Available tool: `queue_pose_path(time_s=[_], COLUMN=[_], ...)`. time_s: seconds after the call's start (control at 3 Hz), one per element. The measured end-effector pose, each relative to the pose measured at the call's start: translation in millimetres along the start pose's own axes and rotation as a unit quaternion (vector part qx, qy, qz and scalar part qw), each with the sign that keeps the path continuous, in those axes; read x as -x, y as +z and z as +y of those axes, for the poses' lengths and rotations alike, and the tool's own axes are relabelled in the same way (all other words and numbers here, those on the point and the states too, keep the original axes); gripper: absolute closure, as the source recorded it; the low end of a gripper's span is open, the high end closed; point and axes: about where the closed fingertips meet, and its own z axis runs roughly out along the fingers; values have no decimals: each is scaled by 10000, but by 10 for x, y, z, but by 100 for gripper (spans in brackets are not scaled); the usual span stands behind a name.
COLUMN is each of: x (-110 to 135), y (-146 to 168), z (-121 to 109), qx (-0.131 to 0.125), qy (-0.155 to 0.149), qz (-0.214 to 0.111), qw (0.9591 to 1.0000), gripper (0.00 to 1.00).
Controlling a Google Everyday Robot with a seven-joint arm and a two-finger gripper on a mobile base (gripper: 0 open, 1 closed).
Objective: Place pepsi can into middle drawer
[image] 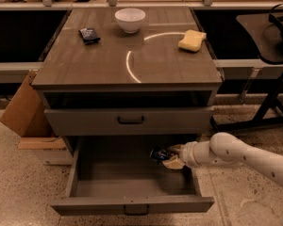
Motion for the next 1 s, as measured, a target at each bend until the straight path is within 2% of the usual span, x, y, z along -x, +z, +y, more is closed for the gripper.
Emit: queue_pose_path(time_s=[0.33,1.0], x=[-147,-219], y=[132,347], z=[-168,-358], qx=[55,195], qy=[145,192], qz=[71,110], qw=[9999,9996], gripper=[83,36])
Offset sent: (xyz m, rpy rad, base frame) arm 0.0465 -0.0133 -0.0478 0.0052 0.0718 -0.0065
